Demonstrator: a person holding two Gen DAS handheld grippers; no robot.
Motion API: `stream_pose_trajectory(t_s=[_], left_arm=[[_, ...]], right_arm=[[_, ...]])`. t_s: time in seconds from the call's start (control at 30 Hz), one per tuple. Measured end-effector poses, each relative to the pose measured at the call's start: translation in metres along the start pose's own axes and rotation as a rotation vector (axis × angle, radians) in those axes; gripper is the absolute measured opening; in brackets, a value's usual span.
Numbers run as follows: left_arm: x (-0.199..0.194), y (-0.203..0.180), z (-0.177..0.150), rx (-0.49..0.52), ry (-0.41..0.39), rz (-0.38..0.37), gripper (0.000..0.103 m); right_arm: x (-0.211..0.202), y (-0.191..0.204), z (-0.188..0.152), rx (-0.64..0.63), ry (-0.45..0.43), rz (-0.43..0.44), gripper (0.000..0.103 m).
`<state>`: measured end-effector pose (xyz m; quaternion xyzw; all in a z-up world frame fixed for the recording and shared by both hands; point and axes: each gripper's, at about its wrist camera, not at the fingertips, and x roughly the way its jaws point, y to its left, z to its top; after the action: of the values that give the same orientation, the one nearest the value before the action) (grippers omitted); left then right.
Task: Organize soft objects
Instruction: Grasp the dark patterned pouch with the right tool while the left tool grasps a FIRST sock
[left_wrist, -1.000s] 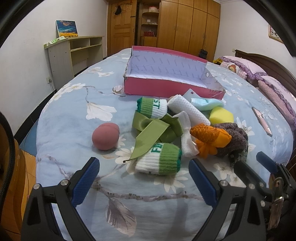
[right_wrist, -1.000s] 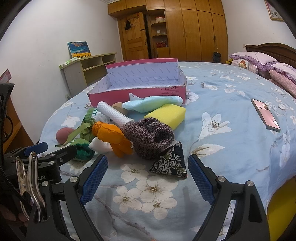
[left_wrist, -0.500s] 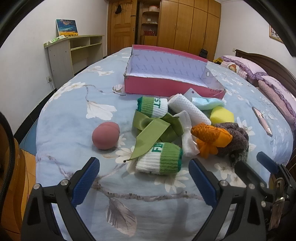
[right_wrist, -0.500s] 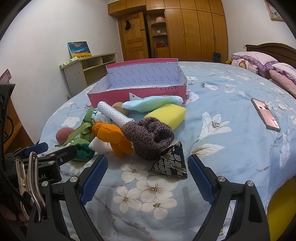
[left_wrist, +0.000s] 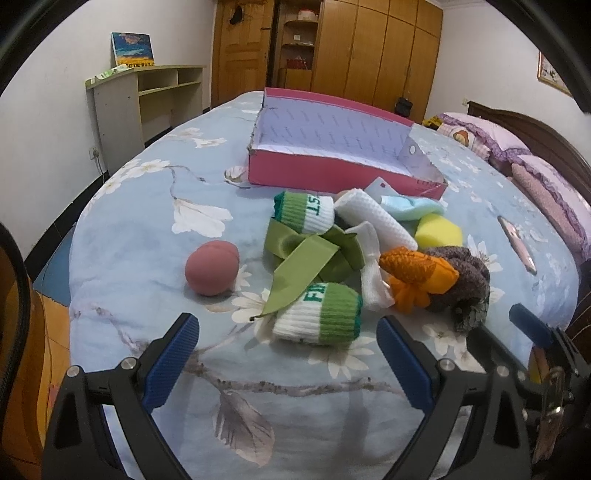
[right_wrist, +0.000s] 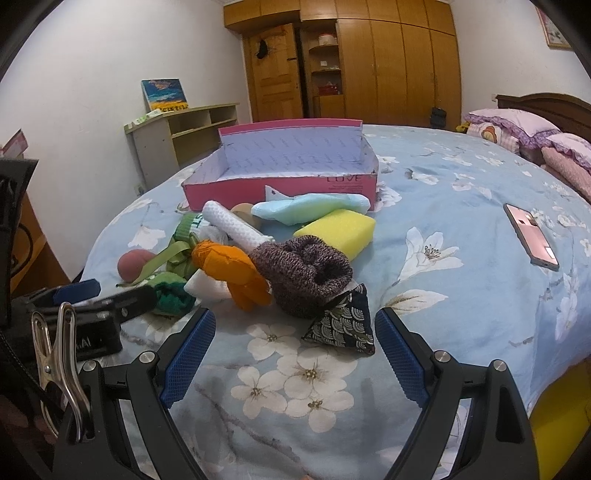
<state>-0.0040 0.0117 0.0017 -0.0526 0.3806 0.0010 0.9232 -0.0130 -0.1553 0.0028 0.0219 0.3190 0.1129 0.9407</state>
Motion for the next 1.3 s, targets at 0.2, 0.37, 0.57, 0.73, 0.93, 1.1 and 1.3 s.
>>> stream_pose_trajectory(t_s=[0.2,0.37,0.57,0.73,0.93,1.1,1.3], left_arm=[[0.000,0.004,-0.002,0.002,0.012,-0.012,0.099],[0.008,0.002,-0.002,-0.004,0.038,-0.051,0.099],[0.019,-0.006,-0.006,0.023,0.044,-0.073,0.096],[0.027,-0.008,-0.005,0.034,0.030,-0.059,0.096],[0.038,-0.002,-0.005,0.030,0.043,-0.056,0.092],[0.040,-0.005,-0.007,0.061,0.033,-0.047,0.091],[0.036,-0.004,-0.007,0.087,0.038,-0.044,0.076]], right_arm=[[-0.009,0.000,-0.002,-0.035,-0.009,0.003,0.090],[-0.008,-0.013,-0.003,-0.017,-0.005,-0.018,0.090],[0.001,-0.037,-0.005,0.046,0.015,-0.045,0.090],[0.018,-0.054,-0.007,0.110,0.053,-0.042,0.090],[0.032,-0.053,-0.006,0.094,0.074,-0.018,0.083],[0.041,-0.050,-0.007,0.074,0.092,-0.004,0.063],[0.039,-0.037,-0.008,0.024,0.093,0.044,0.037]])
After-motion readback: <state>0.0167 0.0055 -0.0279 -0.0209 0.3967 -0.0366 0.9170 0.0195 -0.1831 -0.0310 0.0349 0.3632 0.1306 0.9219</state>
